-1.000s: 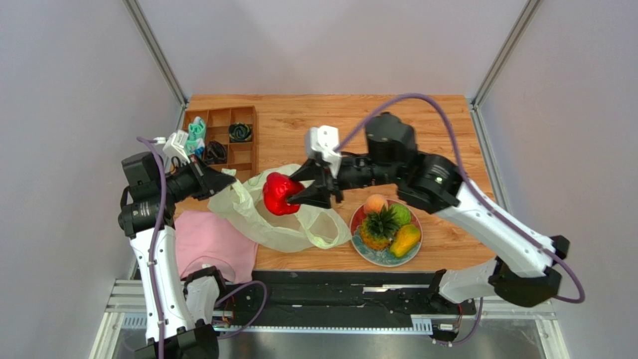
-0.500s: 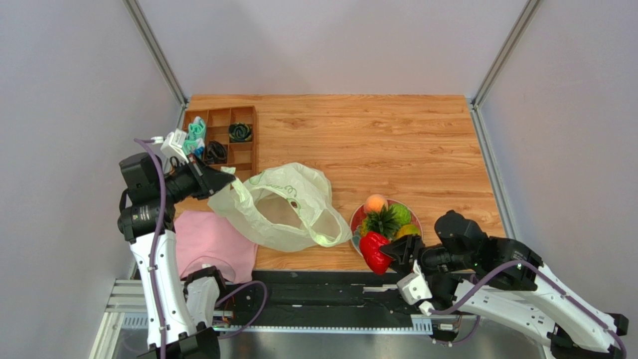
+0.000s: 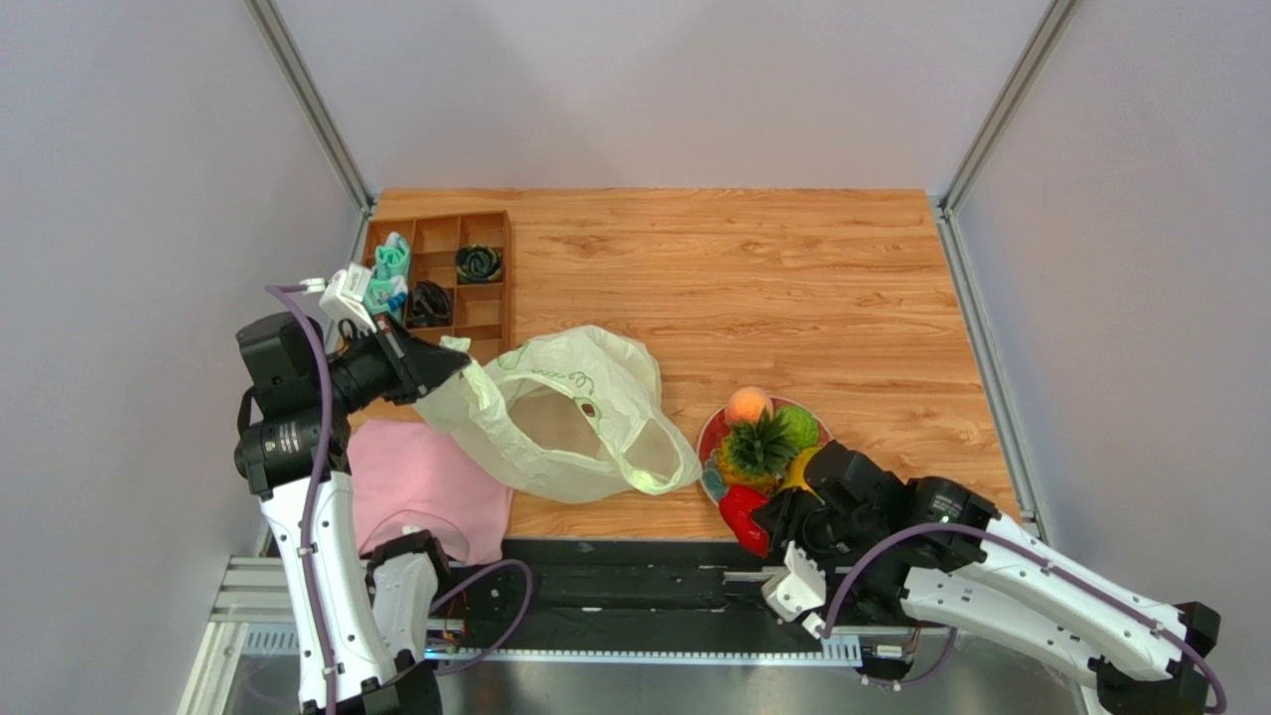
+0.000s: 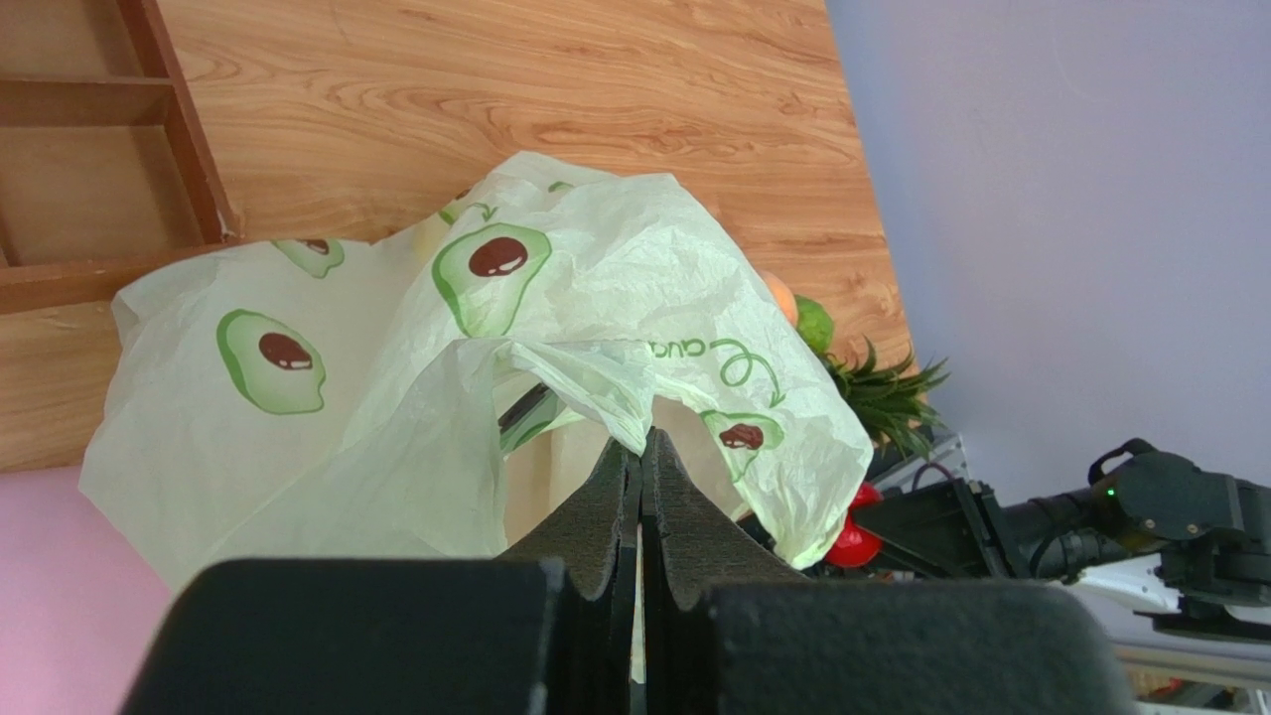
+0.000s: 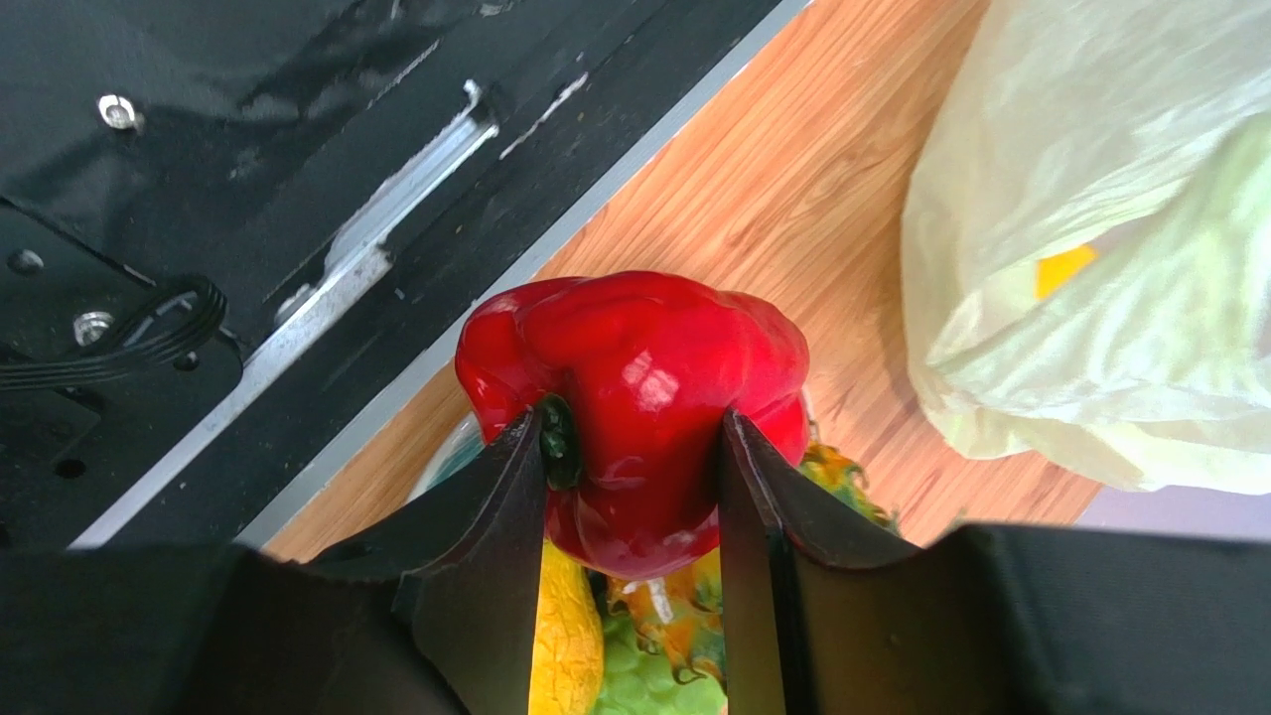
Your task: Take the fake fruits out of the plastic bag
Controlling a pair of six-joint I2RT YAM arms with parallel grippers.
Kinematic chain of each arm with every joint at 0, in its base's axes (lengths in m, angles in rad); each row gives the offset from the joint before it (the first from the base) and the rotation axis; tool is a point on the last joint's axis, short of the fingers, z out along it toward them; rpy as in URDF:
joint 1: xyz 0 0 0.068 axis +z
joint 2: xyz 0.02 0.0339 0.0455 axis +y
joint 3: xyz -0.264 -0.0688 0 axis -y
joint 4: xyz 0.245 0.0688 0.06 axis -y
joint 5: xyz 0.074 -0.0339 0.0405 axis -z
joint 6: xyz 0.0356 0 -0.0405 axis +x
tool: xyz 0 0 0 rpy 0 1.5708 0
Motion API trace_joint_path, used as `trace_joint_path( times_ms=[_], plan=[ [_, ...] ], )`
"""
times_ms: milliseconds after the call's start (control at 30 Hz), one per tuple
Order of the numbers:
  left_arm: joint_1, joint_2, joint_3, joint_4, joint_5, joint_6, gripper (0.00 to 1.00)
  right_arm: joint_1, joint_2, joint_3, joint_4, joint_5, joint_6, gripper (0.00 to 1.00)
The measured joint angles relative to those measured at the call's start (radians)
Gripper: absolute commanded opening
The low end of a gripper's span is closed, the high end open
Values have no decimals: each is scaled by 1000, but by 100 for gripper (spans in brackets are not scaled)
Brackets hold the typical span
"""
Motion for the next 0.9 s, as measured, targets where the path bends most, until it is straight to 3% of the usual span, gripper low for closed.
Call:
trace_joint_path(
  times_ms=[633,733,900],
  plan=[
    [0,-34,-67,7,1,-6,0,-95,88,-66,92,79,-168,5],
    [0,-42,-89,11,4,-13,0,-104,124,-66,113,92,-200,16],
    [0,-59,-117,14,8,-20,0,-108,151,-68,129,115,-245,48]
  ],
)
